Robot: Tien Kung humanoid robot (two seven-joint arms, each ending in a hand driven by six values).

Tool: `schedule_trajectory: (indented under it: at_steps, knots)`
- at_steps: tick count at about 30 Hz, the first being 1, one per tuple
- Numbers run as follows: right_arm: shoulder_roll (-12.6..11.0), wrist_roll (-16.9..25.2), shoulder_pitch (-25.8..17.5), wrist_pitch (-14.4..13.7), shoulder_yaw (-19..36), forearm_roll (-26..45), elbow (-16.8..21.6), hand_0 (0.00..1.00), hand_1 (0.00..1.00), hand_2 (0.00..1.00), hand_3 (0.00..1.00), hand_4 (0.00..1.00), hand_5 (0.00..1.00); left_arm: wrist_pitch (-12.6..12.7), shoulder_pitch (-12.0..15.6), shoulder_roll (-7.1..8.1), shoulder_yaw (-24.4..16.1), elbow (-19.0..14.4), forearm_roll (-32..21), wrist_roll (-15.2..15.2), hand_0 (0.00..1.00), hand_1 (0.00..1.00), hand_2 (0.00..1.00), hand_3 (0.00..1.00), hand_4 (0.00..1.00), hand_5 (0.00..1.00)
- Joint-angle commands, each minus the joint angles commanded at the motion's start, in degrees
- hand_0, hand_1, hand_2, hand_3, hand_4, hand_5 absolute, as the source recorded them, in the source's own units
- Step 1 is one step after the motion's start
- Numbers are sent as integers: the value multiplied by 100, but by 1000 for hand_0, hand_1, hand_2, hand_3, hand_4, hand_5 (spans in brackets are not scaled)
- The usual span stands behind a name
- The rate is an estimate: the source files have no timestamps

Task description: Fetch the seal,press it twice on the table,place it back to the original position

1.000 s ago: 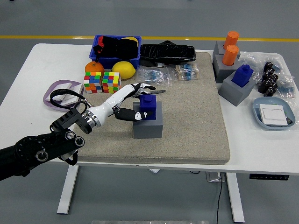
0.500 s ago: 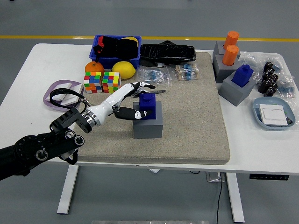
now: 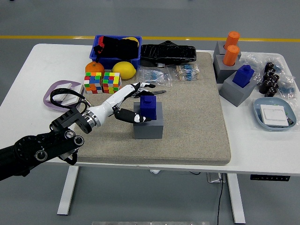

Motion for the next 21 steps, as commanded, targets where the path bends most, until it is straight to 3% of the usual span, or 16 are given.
schedule_trajectory:
  at_steps: [4, 9, 10, 15, 16, 21]
  knots:
    - [8, -3, 1, 3, 16, -5, 0, 784, 683, 659, 623, 801, 451, -53, 1, 6, -34, -24, -26, 11, 796, 836, 801, 899, 998, 12]
    - [4, 0, -10, -2, 65, -17, 0, 784, 683, 659, 623, 801, 451, -317, 27, 45, -182, -20, -127, 104, 796, 836, 801, 899, 998, 12]
    - [3, 0, -10, -2, 75, -20, 0, 783, 684, 659, 623, 801, 451, -406, 37, 61, -230, -12, -148, 145, 911, 963, 936, 978, 998, 231]
    - [10, -13, -26, -5, 110, -30, 0, 783, 684, 659, 623, 801, 451, -821, 115, 170, -512, -82, -179, 387, 911, 963, 936, 978, 998, 231]
    - [13, -17, -30, -5, 115, -32, 0, 784, 683, 659, 623, 801, 450, -867, 130, 192, -569, -109, -187, 415, 998, 998, 998, 998, 998, 441]
    - [22, -26, -39, -3, 140, -40, 0, 784, 683, 659, 623, 801, 450, -1048, 209, 279, -849, -221, -236, 529, 998, 998, 998, 998, 998, 441]
